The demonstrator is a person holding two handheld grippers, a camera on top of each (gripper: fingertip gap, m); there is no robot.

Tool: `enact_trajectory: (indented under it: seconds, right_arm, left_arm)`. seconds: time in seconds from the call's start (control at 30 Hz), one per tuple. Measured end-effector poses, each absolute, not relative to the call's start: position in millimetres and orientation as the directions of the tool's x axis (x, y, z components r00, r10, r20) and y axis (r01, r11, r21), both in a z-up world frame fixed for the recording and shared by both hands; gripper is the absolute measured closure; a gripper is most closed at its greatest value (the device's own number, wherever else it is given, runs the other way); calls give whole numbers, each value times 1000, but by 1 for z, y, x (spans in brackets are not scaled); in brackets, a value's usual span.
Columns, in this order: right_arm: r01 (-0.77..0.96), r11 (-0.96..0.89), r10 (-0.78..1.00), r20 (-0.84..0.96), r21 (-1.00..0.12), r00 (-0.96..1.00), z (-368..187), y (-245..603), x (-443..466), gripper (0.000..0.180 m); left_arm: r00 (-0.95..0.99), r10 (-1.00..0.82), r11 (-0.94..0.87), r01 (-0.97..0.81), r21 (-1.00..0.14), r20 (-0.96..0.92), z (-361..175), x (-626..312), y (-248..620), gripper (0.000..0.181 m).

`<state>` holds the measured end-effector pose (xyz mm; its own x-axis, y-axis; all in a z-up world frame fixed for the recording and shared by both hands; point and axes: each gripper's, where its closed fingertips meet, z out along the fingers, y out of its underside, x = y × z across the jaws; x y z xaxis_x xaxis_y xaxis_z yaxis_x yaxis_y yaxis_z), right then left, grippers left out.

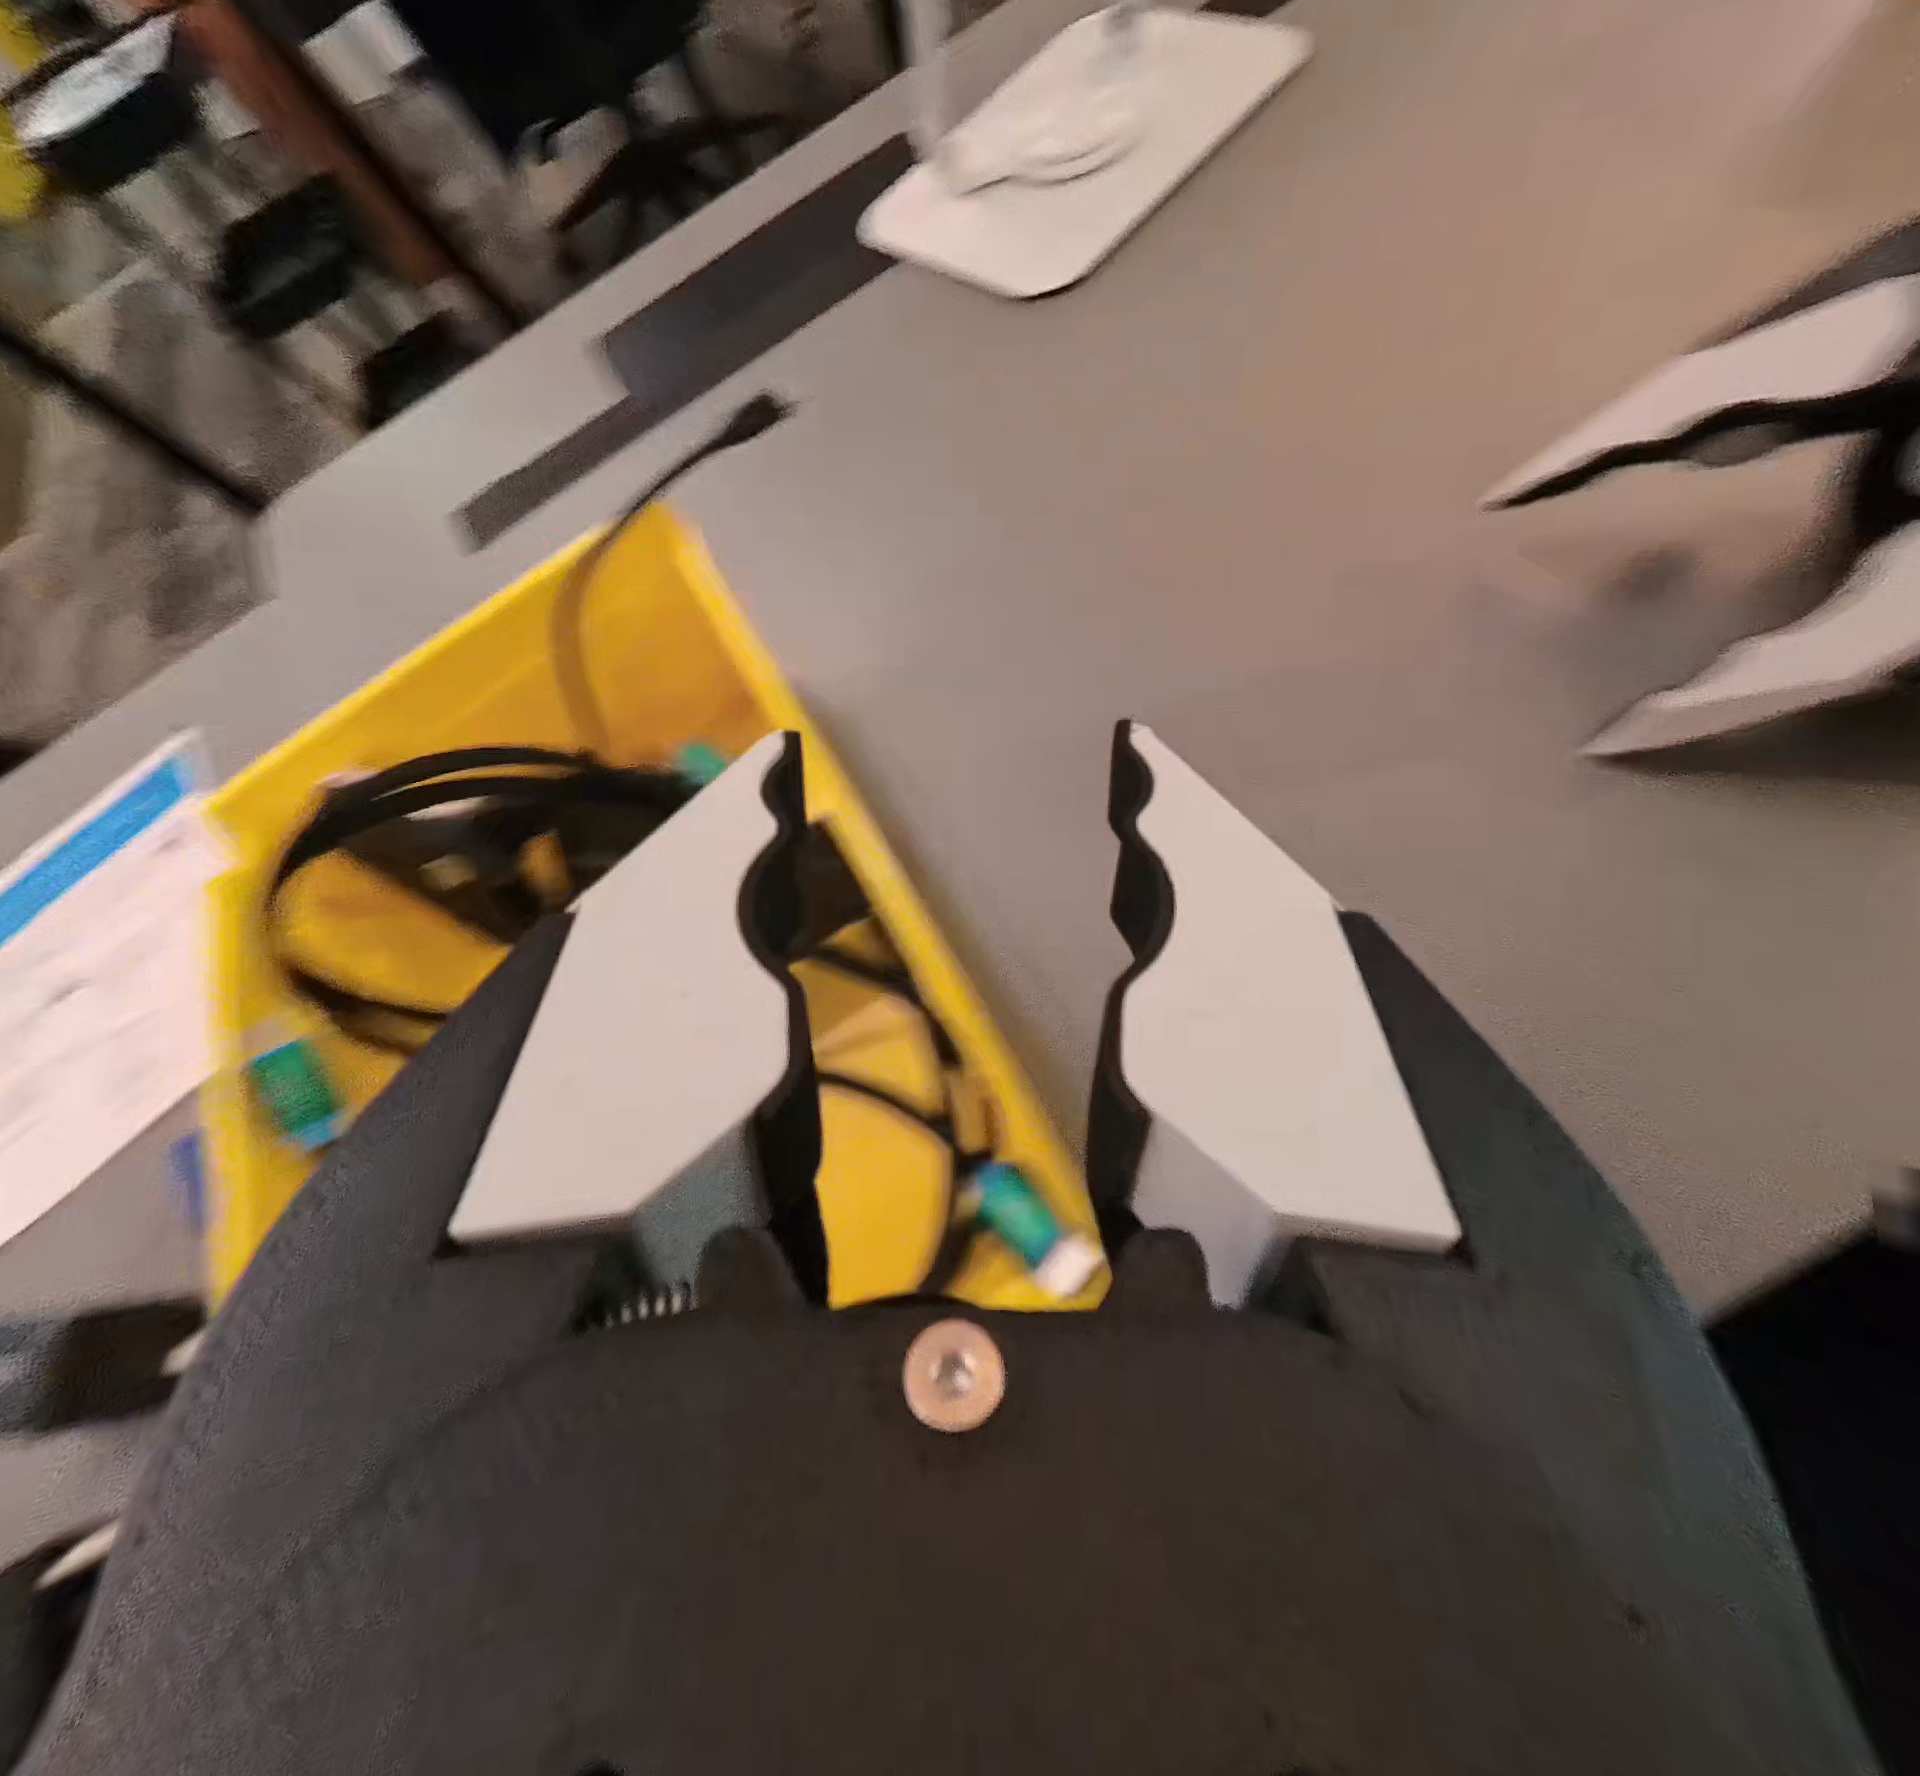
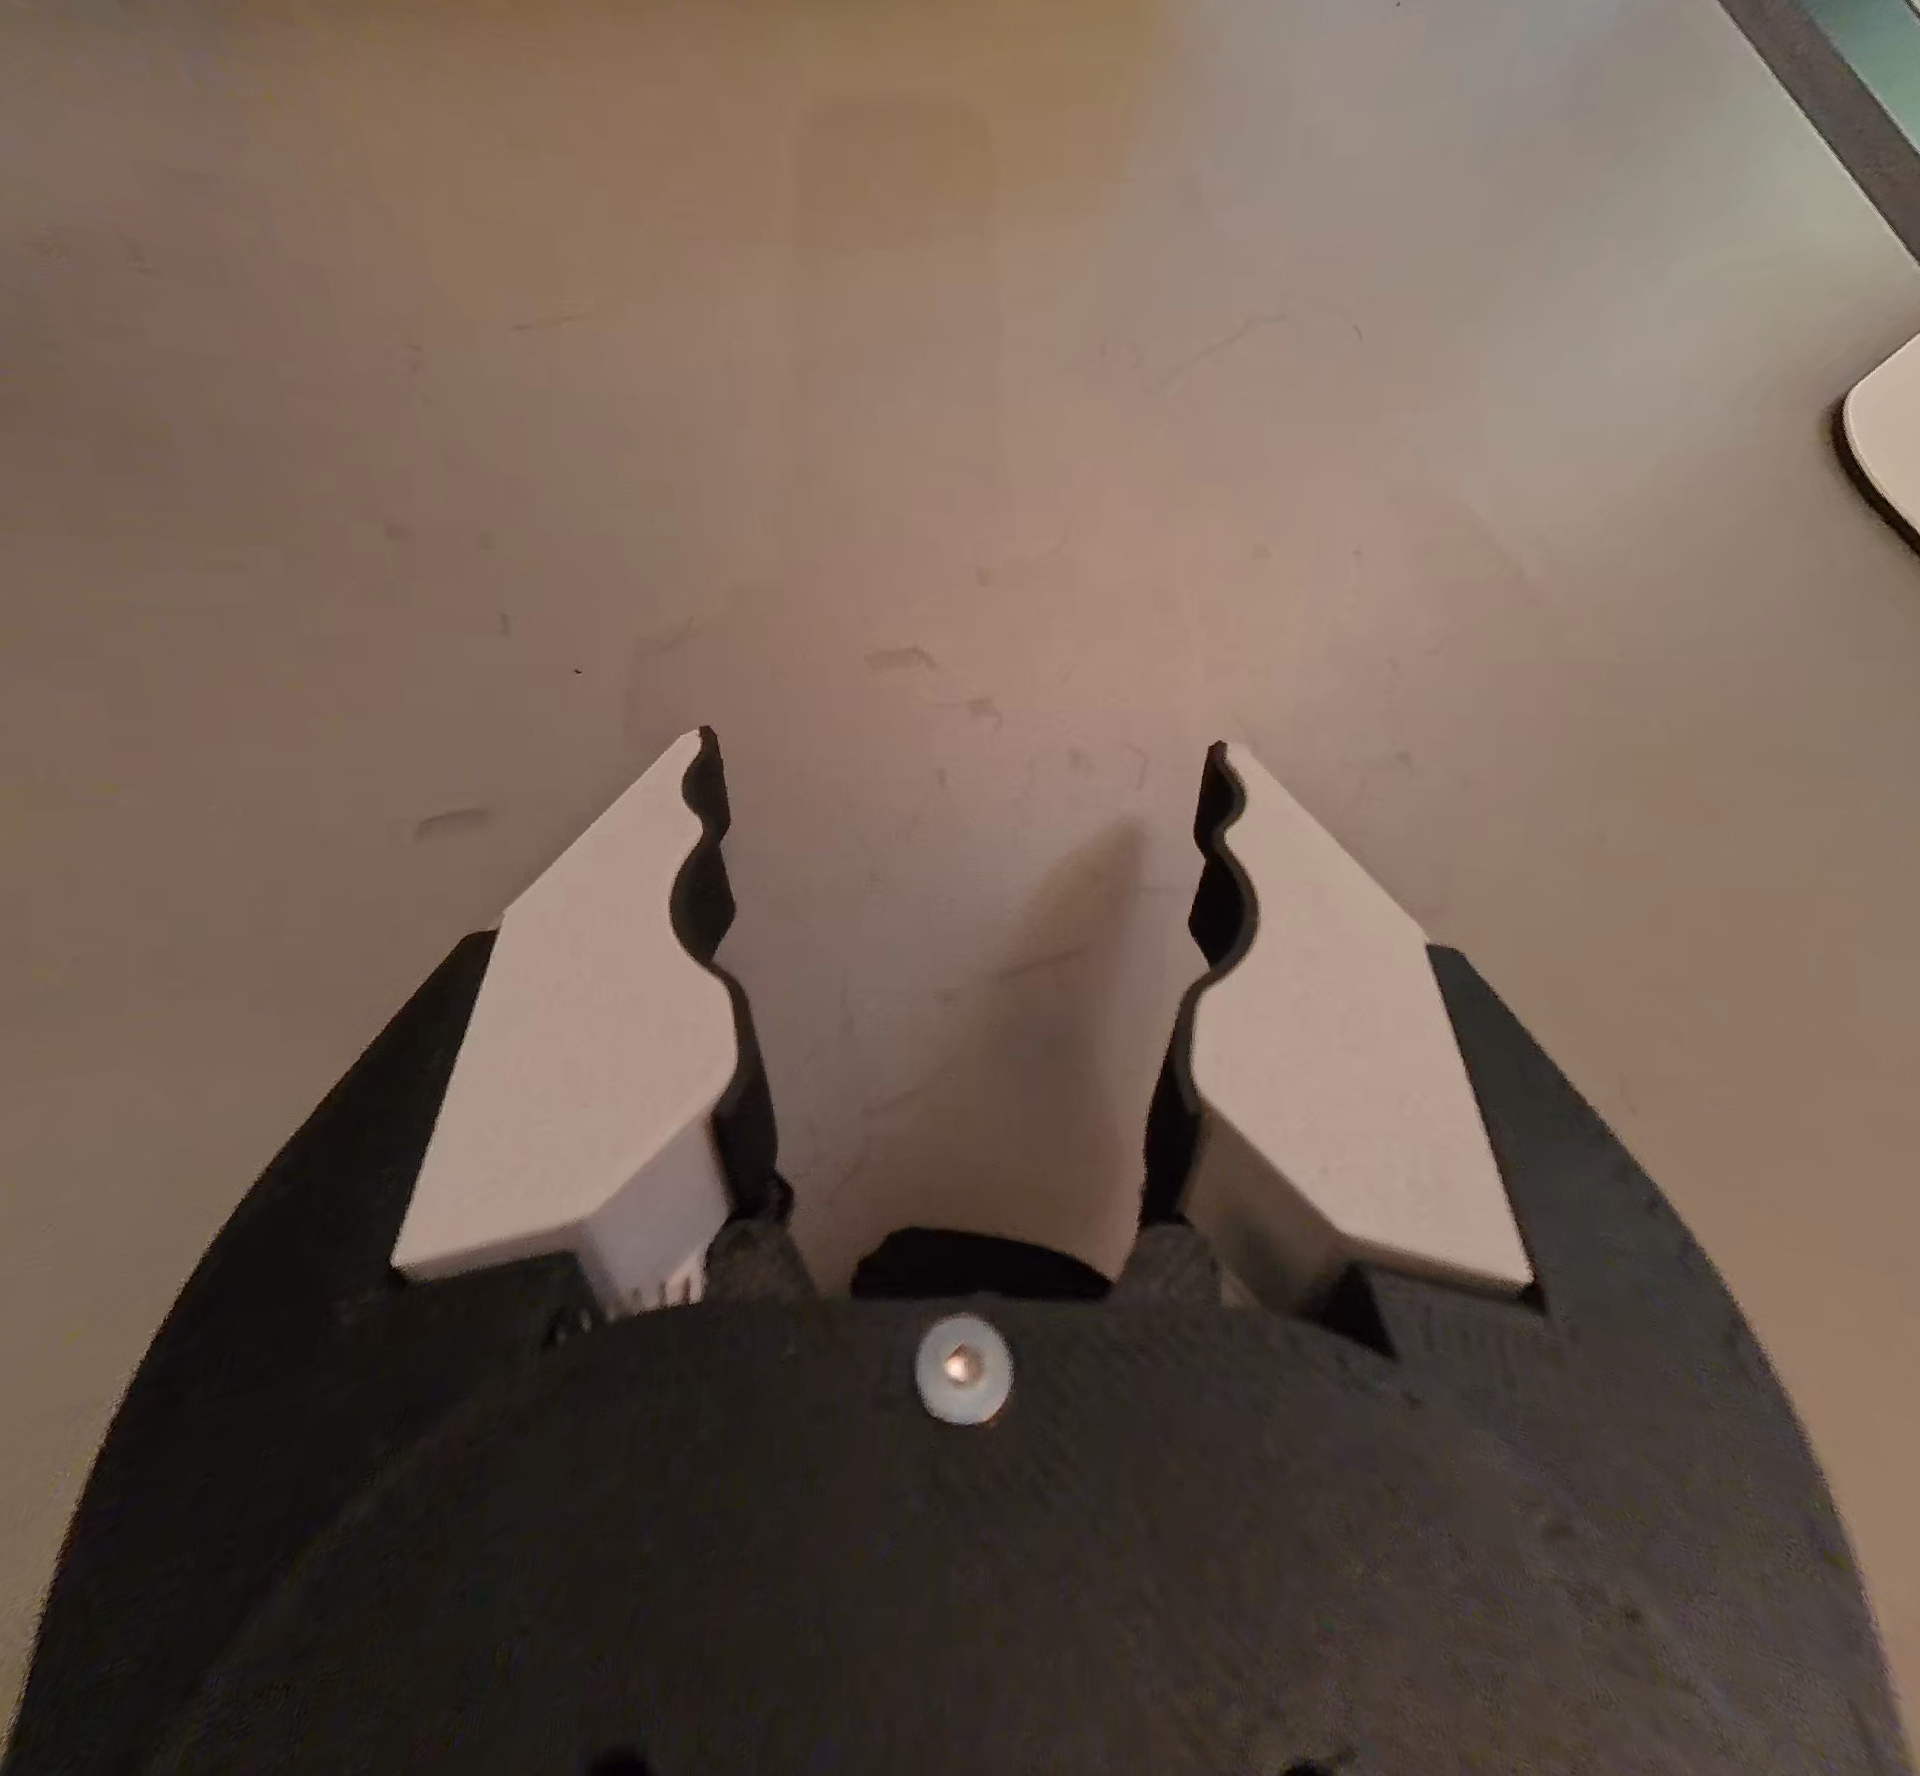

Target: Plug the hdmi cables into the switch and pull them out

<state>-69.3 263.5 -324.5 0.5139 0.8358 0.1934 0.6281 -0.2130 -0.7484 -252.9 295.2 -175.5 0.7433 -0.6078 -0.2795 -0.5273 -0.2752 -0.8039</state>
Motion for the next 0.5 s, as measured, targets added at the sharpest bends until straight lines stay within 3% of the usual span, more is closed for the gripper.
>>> enact_trajectory:
  seconds: [0.2, 0.33, 0.5]
  right_arm:
    - [627, -218, 838, 185, -748, 513, -325, 264, -70, 91]
    - [624, -224, 839, 178, -748, 514, -325, 265, -70, 92]
    - [623, -227, 840, 173, -749, 514, -326, 265, -70, 92]
  left_arm:
    - [741, -428, -442, -670, -596, -517, -173, -356, 371, 126]
    - [636, -451, -516, -758, -399, -626, -199, -393, 411, 124]
    - [517, -510, -512, -825, -240, -688, -226, -406, 441, 128]
